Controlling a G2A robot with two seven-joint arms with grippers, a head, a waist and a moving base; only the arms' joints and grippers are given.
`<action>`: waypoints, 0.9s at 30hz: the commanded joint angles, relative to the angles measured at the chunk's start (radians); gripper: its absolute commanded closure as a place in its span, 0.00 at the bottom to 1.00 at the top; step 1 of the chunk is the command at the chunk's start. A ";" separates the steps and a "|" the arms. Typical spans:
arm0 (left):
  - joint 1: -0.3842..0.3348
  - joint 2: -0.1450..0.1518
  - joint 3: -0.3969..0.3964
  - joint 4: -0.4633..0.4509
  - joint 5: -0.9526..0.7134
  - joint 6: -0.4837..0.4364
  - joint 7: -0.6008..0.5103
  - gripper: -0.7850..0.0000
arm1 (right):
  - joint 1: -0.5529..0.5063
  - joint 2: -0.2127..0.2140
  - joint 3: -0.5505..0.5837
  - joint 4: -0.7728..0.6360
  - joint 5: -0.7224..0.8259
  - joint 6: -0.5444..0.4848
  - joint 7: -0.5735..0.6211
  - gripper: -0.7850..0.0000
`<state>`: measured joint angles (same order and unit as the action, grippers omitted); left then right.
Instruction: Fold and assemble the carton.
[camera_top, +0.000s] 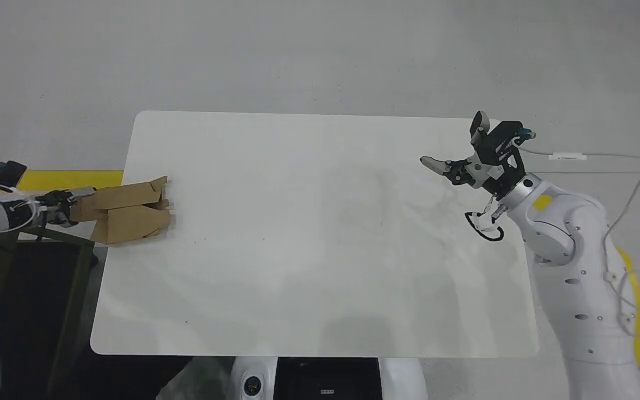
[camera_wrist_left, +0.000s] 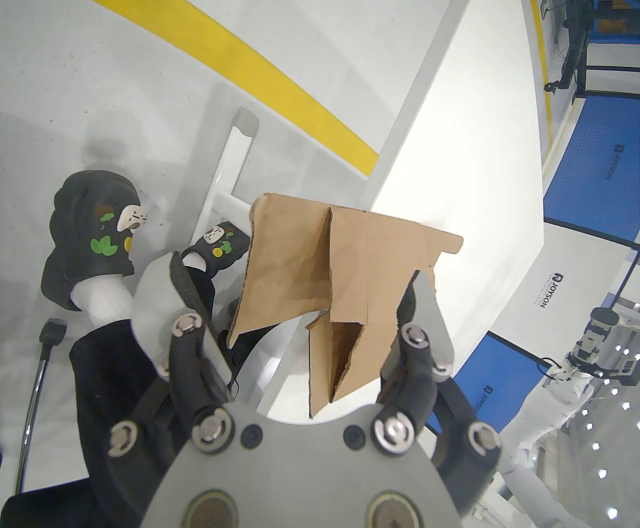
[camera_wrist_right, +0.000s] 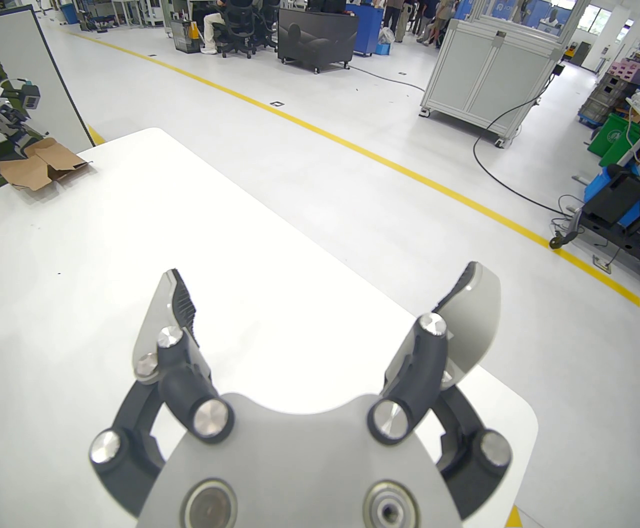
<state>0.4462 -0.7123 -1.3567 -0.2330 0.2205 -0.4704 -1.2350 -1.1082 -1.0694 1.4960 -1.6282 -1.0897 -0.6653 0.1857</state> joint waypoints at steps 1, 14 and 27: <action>-0.001 0.002 -0.002 0.006 -0.005 0.001 -0.001 1.00 | 0.000 0.000 0.000 0.000 0.000 0.000 0.000 0.00; -0.010 0.013 -0.036 -0.005 -0.113 -0.042 -0.065 1.00 | 0.000 0.000 0.000 0.000 0.000 0.000 0.000 0.00; 0.028 0.002 -0.054 -0.194 -0.386 -0.034 -0.081 1.00 | 0.000 0.000 0.000 0.000 0.000 0.000 0.000 0.00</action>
<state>0.4694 -0.7103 -1.4104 -0.4069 -0.1379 -0.5068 -1.3135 -1.1083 -1.0694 1.4960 -1.6282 -1.0897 -0.6653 0.1857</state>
